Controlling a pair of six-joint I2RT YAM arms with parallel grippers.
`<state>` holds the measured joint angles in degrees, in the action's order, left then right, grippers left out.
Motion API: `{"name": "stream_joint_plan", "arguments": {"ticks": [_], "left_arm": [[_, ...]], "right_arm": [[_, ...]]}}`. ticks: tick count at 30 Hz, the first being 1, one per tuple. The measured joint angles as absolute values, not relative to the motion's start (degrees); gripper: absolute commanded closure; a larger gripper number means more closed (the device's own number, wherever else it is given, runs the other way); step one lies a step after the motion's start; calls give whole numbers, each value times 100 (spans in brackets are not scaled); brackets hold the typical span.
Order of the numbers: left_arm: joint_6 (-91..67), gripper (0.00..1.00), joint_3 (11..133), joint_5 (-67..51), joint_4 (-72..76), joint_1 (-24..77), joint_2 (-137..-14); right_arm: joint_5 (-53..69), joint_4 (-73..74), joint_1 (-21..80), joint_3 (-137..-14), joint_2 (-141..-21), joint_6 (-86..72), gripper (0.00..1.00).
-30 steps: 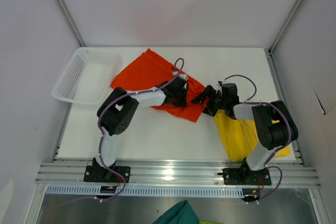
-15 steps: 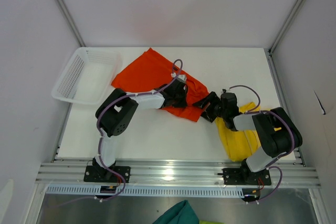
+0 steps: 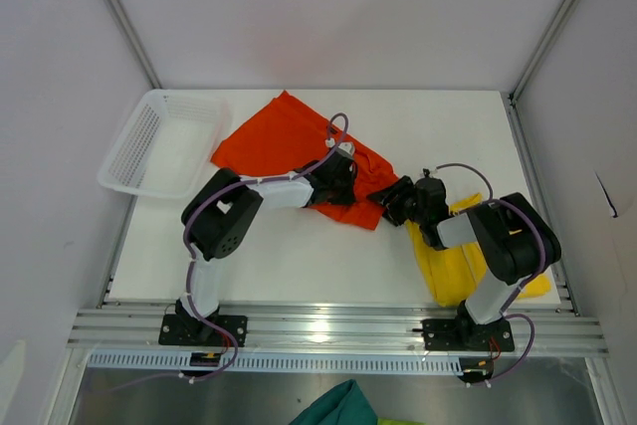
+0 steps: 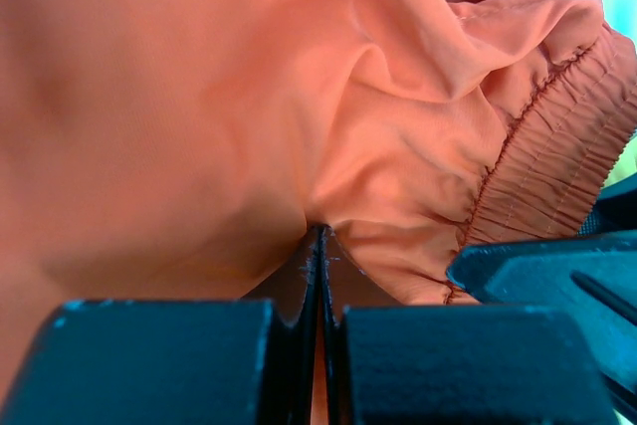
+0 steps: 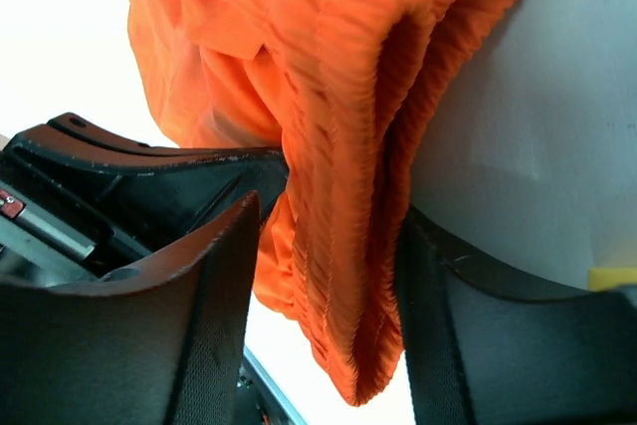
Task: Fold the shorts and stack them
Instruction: Fold the shorts
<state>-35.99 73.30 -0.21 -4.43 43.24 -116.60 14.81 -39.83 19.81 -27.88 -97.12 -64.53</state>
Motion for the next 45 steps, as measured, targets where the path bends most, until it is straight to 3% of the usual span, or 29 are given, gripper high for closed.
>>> {"name": "stream_joint_plan", "arguments": {"ticks": [5, 7, 11, 19, 27, 34, 45], "left_arm": [[-3594, 100, 7330, -12, -438, 4340, -11660], [-3594, 100, 7330, -10, -438, 4340, -11660], [-3573, 100, 7321, -3, -421, 4348, -11653], [-3498, 99, 6650, -67, 16, 4379, -11257], [-3785, 81, 5312, 143, 196, 4849, -9780], [-3924, 76, 5094, 849, 154, 4840, -8541], [-3972, 81, 5070, 1090, 1109, 4475, -9815]], "right_arm": [[1428, -4237, 1984, -2788, -9913, -6442, 57], [1431, -4287, 1984, -2803, -9985, -6440, 65], [1490, -4252, 1981, -2917, -10066, -6324, 100], [1844, -2163, 1970, -3822, -9623, -5389, 100], [2646, 314, 1476, -4571, -9258, -3951, 100], [2324, 2427, 989, -5402, -9227, -2707, 100], [1776, 3533, 1000, -6541, -9432, -1861, 100]]}}
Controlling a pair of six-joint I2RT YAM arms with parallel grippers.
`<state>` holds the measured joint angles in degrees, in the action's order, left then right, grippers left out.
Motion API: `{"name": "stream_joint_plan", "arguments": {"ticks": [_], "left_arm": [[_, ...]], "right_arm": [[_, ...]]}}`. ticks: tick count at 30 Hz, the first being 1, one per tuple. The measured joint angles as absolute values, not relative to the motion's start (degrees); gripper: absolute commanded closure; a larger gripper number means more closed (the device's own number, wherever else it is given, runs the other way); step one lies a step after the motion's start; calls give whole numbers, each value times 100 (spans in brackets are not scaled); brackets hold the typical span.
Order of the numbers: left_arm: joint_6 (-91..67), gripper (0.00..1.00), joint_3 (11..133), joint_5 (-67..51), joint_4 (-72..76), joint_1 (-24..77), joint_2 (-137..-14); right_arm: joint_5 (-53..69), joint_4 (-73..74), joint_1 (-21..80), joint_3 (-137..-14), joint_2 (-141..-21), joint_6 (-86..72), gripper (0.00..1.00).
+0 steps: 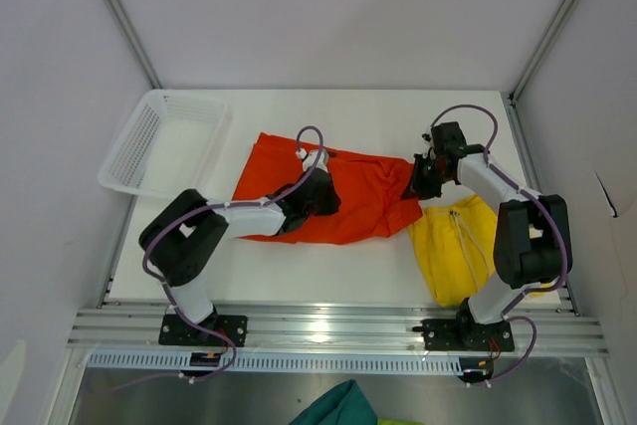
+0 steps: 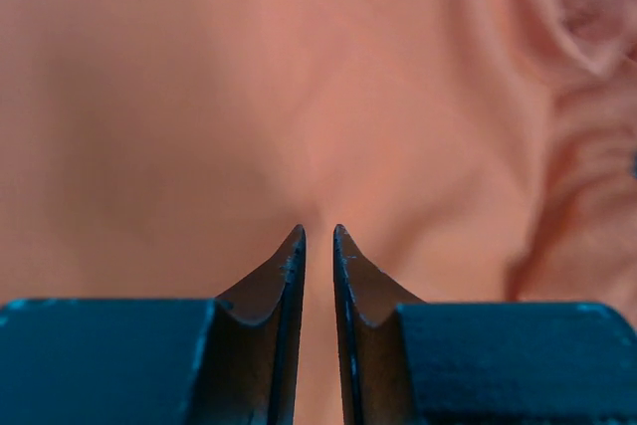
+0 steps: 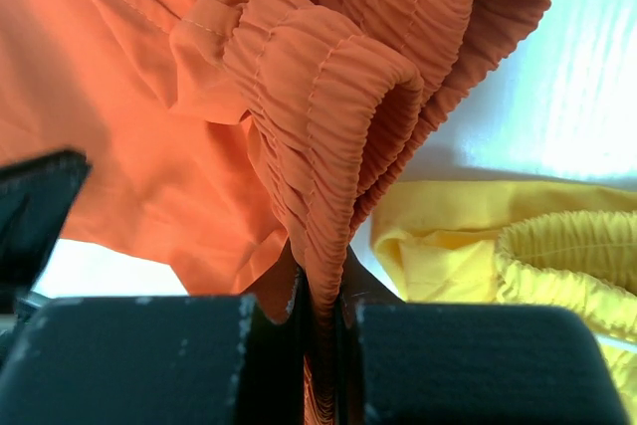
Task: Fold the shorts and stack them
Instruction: Fold the shorts
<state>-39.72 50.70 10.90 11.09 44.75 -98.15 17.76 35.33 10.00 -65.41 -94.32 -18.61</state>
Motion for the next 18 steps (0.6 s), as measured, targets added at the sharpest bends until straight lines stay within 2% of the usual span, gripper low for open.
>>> {"name": "stream_joint_plan", "arguments": {"ticks": [7, 14, 18], "left_arm": [[-4274, 86, 5148, 1103, 1719, 4058, -10602], [-4309, 98, 5852, 1352, 1616, 3953, -10949], [-4311, 98, 5911, 1372, 1614, 3994, -11107]], "right_arm": [[1734, 3710, 1000, -6549, -9581, -1693, 100], [1693, 3887, 1000, -6617, -9590, -1553, 100], [1699, 4073, 1000, -6820, -9590, -1531, 100]]}}
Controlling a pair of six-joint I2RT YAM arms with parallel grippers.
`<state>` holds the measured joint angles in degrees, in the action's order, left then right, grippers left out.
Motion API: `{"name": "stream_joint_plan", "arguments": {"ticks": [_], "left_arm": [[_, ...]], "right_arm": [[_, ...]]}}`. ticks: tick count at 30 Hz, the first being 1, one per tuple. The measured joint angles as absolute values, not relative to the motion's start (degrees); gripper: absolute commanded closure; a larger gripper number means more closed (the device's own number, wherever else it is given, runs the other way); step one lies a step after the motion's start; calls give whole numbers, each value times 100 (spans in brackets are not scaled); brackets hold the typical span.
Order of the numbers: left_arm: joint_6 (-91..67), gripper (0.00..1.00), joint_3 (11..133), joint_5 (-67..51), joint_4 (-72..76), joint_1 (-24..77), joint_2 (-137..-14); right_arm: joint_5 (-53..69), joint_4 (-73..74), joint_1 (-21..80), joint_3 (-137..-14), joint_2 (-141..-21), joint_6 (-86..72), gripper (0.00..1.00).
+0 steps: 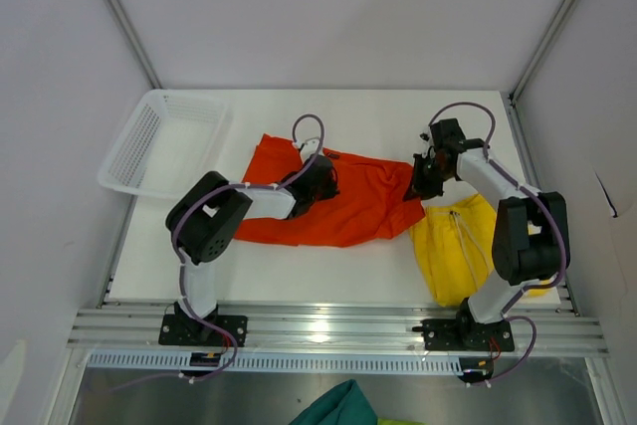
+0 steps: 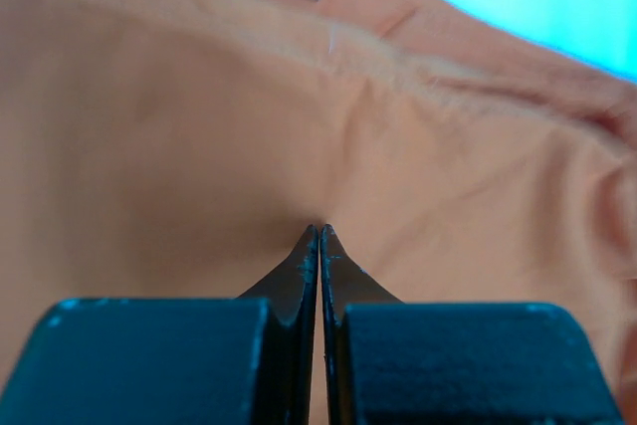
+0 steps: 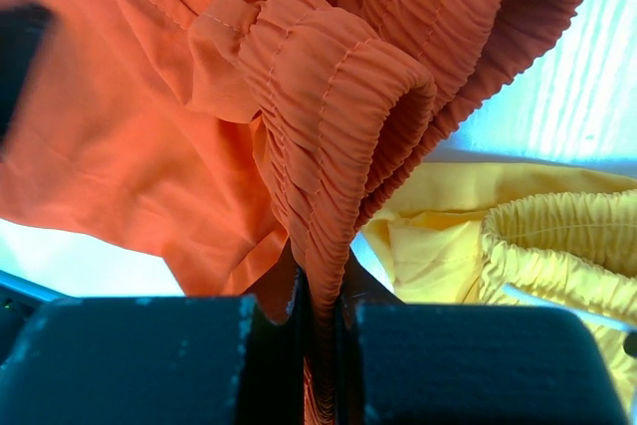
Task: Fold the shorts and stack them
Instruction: Fold the shorts
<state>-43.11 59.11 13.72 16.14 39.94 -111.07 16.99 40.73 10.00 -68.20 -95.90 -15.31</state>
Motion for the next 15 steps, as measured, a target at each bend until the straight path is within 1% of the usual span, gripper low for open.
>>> {"name": "stream_joint_plan", "arguments": {"ticks": [5, 10, 15], "left_arm": [[-4344, 99, 5983, 1562, 1555, 4165, -11266], [-4355, 100, 6145, 1747, 1496, 4246, -11393], [-4359, 100, 6163, 1835, 1487, 4265, -11408]], "right_arm": [[1743, 4340, 1072, -7319, -9588, -1562, 100], [1848, 4512, 1363, -7745, -9480, -1728, 100], [2217, 4327, 1723, -7878, -9288, -2191, 100]]}}
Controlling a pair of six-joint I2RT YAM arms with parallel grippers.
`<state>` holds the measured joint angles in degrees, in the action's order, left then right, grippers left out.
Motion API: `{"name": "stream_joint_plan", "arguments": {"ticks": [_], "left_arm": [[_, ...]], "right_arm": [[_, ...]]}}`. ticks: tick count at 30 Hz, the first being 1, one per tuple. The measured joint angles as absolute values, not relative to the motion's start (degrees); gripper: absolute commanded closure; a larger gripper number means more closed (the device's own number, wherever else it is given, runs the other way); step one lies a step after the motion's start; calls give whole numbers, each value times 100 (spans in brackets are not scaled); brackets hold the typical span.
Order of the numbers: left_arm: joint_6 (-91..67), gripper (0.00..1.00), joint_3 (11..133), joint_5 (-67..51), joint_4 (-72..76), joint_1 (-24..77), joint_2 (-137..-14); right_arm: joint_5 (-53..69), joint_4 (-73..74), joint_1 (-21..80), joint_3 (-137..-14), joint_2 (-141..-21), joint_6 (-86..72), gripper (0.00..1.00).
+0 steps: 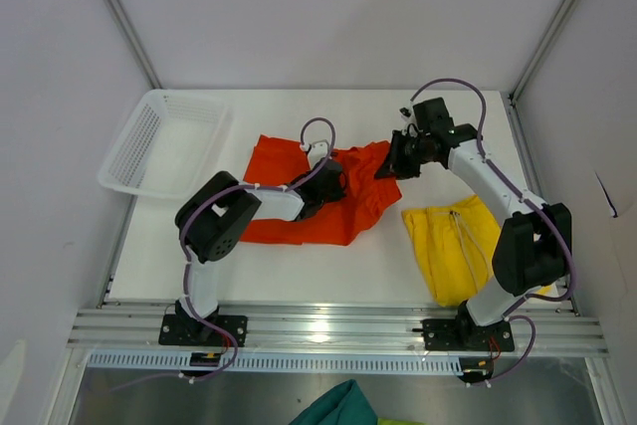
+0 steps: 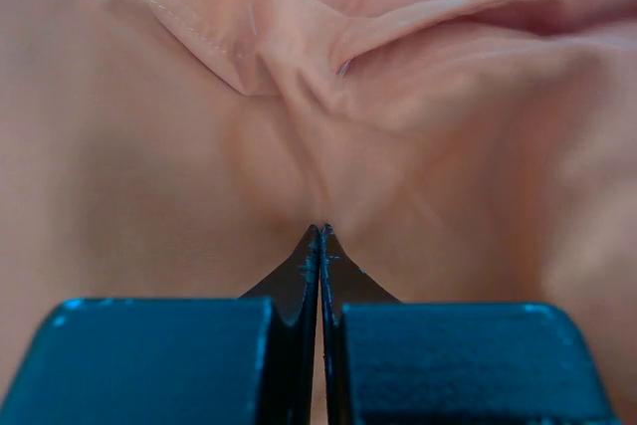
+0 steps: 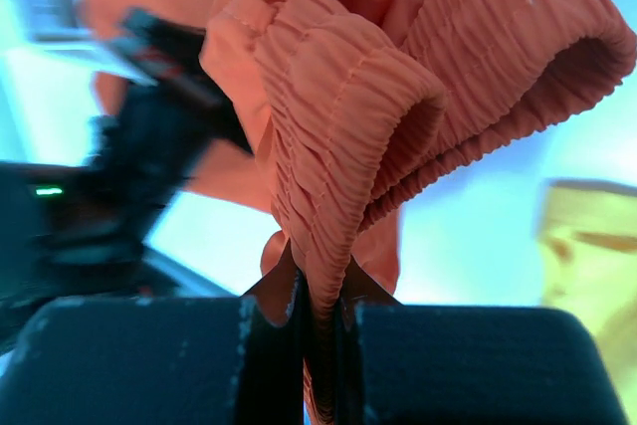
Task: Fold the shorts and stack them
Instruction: Fold the shorts
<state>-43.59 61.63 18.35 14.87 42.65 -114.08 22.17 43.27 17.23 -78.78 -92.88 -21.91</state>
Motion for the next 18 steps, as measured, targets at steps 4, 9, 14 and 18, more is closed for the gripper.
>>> {"name": "stream_joint_plan", "arguments": {"ticks": [4, 9, 14, 18], "left_arm": [[-4364, 100, 6163, 1841, 1487, 4270, -11406], [-4379, 99, 6112, 1833, 1551, 4274, -11395], [-4410, 90, 5664, 1765, 1579, 4274, -11010], [-4392, 82, 5151, 1741, 1208, 4222, -10116]], "right_arm": [[2683, 3785, 1918, -7832, -9277, -2777, 100], [2954, 3433, 1992, -7835, -9277, -3267, 100], [3109, 3518, 1826, -7964, -9277, -3395, 100], [3181, 3782, 1584, -8191, -9266, -3190, 100]]}}
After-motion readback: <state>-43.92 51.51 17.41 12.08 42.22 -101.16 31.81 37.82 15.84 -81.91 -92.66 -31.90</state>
